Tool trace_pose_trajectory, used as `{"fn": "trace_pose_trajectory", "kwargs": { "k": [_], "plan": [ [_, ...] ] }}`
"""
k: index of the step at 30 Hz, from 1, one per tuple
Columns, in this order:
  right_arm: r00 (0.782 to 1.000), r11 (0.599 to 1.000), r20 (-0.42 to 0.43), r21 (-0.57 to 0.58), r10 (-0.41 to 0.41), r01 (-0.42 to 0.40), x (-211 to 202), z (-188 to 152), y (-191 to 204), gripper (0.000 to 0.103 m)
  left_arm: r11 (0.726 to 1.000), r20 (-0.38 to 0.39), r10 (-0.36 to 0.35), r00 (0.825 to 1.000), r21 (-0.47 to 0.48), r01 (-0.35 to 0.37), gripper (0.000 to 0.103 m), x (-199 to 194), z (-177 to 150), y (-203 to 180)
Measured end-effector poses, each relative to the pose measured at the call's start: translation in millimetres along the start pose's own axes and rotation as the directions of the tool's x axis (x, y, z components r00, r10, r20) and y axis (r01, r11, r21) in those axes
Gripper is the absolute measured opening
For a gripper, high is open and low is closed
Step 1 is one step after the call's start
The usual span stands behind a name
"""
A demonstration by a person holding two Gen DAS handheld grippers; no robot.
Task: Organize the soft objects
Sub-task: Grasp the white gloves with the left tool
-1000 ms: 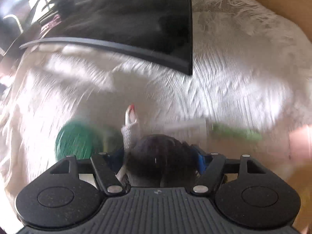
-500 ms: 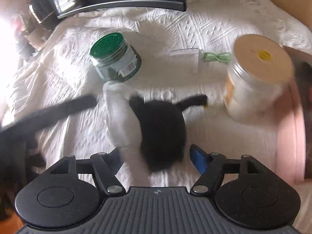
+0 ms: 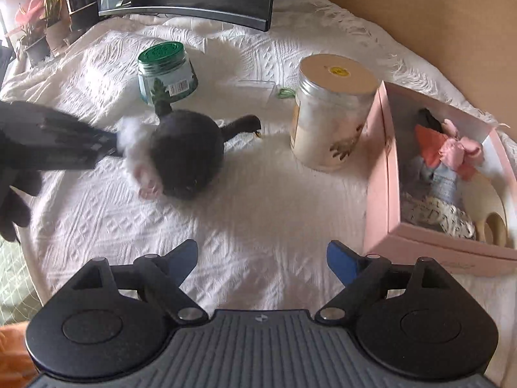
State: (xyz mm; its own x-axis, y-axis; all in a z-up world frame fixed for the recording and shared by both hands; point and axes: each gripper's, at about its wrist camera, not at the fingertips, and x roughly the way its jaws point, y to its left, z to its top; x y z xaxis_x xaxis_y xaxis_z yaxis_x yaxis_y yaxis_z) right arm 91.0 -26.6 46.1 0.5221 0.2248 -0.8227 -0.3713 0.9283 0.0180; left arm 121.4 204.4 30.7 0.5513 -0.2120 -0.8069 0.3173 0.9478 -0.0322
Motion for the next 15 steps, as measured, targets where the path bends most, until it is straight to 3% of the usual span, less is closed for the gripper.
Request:
{"fn": "trace_pose_trajectory", "kwargs": {
  "k": [3,6,9,12,13,15],
  "plan": [
    [0.999,1.000,0.037,-0.013,0.001,0.000,-7,-3,-1,0.087,0.991,-0.012,0.083,0.996,-0.103,-0.084,0.023,-13,-13,33],
    [0.995,0.999,0.102,-0.036,0.012,-0.008,-13,3,4,0.087,0.965,0.022,0.103,0.994,-0.246,-0.095,0.023,-34,-17,62],
    [0.992,0.997,0.122,-0.066,0.037,-0.029,-8,15,18,0.091,0.924,0.074,0.005,0.997,-0.382,0.024,0.023,-49,-19,74],
    [0.994,0.995,0.110,-0.098,0.028,-0.017,2,16,30,0.092,0.872,0.153,-0.100,0.983,-0.464,0.160,0.023,-53,-18,64],
    [0.994,0.993,0.105,-0.115,0.020,-0.007,6,13,32,0.092,0.872,0.171,-0.100,0.980,-0.459,0.169,0.023,-52,-17,56],
    [0.995,0.989,0.099,-0.149,-0.007,0.022,12,6,35,0.092,0.905,0.160,-0.072,0.985,-0.405,0.132,0.024,-45,-18,30]
  ]
}}
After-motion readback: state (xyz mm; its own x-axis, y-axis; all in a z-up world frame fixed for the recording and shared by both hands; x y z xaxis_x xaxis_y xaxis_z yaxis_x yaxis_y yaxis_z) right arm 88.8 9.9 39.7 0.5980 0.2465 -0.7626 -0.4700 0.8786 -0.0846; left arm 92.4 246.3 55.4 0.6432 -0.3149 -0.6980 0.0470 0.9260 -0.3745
